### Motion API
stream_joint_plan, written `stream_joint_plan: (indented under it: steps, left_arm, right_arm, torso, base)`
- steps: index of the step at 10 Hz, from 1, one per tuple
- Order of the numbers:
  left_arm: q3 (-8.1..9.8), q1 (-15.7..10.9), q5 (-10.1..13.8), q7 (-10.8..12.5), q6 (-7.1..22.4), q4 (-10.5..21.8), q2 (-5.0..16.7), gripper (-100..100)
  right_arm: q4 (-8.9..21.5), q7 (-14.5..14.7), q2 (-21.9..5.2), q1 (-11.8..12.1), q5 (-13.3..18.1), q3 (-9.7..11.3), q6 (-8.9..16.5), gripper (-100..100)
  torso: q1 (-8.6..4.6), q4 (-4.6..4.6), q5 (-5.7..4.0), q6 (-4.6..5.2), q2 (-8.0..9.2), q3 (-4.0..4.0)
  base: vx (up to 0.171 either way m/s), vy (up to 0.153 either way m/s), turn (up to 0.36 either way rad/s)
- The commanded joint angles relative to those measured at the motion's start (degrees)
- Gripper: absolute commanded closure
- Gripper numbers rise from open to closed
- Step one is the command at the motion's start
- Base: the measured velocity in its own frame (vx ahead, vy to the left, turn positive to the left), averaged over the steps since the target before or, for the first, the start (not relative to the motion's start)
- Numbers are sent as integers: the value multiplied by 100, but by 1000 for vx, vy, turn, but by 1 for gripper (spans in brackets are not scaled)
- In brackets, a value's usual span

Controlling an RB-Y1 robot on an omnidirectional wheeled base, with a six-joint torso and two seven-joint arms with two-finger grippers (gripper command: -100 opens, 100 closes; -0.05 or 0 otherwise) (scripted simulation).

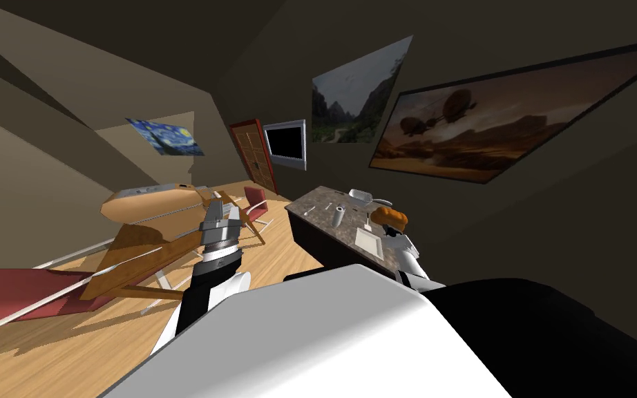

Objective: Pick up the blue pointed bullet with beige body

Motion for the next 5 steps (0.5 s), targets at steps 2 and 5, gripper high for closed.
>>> stream_joint_plan:
  steps: [2, 5]
  left_arm:
    - [-1, -1, 0, 0, 0, 0, 0, 0]
    - [0, 0, 0, 0, 0, 0, 0, 0]
  right_arm:
    - [-433, -289, 53, 396, 52, 33, 246, 100]
    - [-786, -565, 87, 642, 74, 76, 478, 100]
  torso:
    - [0, -1, -6, -11, 0, -1]
    - [6, 1, 0, -5, -5, -2]
  base:
    - [-16, -15, 158]
    - [-6, -5, 53]
